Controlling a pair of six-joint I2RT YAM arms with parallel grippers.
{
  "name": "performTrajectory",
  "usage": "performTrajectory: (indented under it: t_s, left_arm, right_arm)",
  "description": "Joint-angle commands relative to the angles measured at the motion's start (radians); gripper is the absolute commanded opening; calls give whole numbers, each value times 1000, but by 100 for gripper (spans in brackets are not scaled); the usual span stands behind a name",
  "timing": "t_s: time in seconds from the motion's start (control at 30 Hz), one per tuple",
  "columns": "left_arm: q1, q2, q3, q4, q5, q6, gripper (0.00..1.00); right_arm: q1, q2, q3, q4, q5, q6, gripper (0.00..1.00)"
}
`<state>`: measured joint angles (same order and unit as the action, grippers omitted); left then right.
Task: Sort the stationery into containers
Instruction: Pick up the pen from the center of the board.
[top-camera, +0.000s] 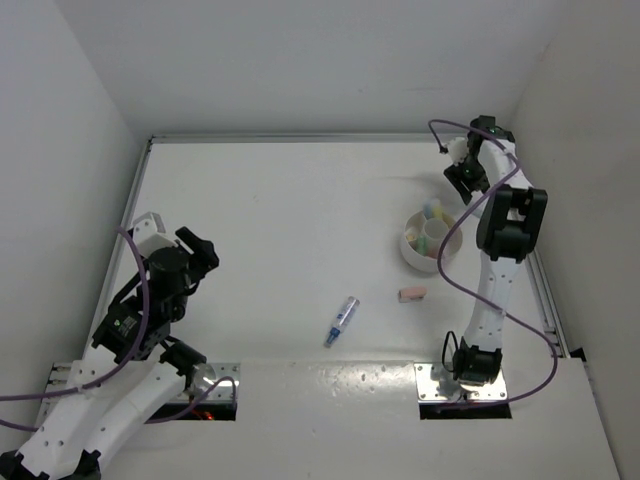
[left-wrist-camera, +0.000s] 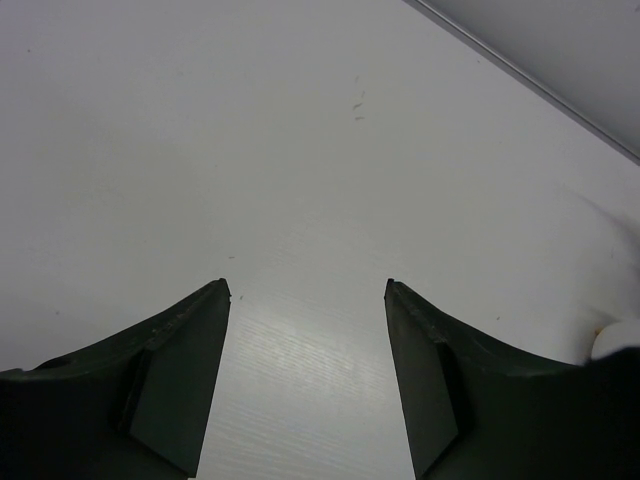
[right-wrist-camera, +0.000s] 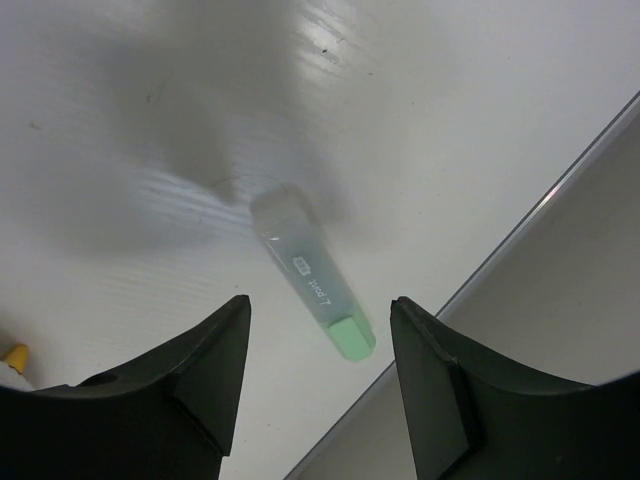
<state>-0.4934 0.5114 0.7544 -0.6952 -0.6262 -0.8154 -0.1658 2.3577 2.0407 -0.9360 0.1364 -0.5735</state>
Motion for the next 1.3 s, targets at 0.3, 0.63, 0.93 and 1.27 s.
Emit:
performTrajectory:
  t_s: [0.3, 0.63, 0.93, 1.27]
  left_arm:
    - [13, 7, -3, 40, 10, 25, 69]
    - [13, 7, -3, 40, 10, 25, 69]
    - [13, 16, -3, 40, 10, 25, 69]
    - [13, 16, -3, 40, 0, 25, 69]
  right_arm:
    - [25, 170, 265, -254, 61, -112, 59]
    - [52, 244, 296, -254, 177, -94, 60]
    - [52, 296, 335, -310, 218, -94, 63]
    - [52, 325, 287, -463, 85, -140, 63]
